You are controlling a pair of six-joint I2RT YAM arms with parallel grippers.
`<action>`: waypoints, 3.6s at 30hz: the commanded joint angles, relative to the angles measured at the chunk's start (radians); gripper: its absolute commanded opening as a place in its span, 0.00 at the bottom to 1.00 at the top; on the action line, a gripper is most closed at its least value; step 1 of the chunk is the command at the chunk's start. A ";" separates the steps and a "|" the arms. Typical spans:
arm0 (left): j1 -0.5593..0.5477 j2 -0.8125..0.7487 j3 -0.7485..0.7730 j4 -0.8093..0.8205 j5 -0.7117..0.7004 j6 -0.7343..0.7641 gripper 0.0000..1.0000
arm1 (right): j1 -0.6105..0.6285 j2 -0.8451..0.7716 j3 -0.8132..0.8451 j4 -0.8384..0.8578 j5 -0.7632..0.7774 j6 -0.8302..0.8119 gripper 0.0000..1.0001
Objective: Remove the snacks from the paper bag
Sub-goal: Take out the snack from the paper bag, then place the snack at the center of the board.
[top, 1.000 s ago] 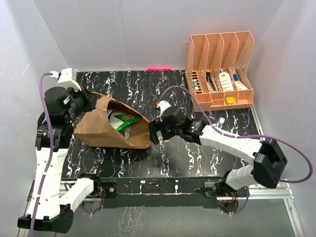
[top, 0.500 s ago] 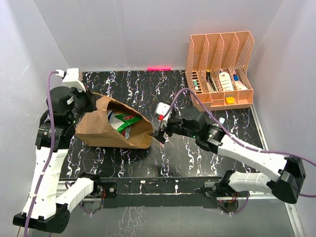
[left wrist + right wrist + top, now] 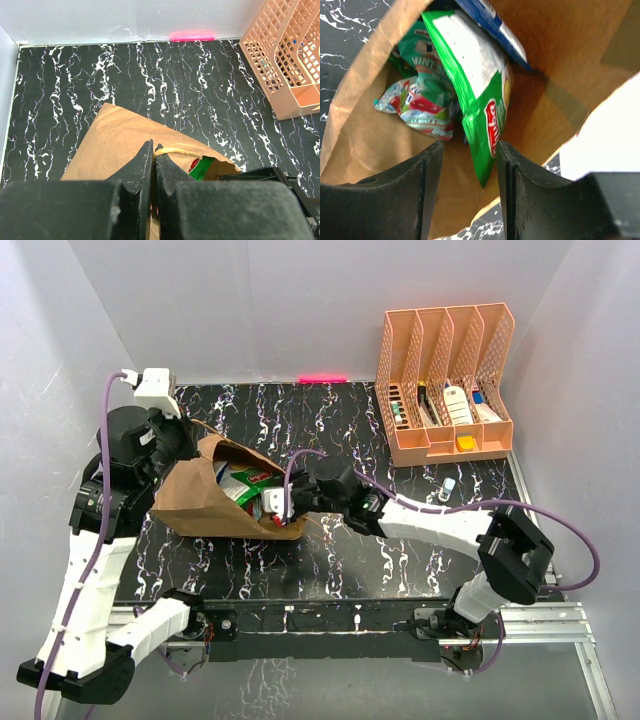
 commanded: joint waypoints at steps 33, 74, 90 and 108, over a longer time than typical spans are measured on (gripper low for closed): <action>-0.033 -0.268 -0.196 -0.070 -0.073 -0.203 0.00 | 0.209 0.463 0.428 0.296 0.228 0.273 0.07; -0.033 -0.189 -0.083 -0.114 -0.186 -0.408 0.00 | 0.279 -0.143 0.199 -0.062 0.457 0.604 0.07; -0.033 -0.195 -0.105 -0.095 -0.243 -0.351 0.00 | 0.279 -0.485 0.284 -0.605 0.424 0.834 0.07; -0.033 -0.226 -0.122 -0.112 -0.298 -0.310 0.00 | 0.210 -0.566 0.016 -0.379 1.296 0.949 0.07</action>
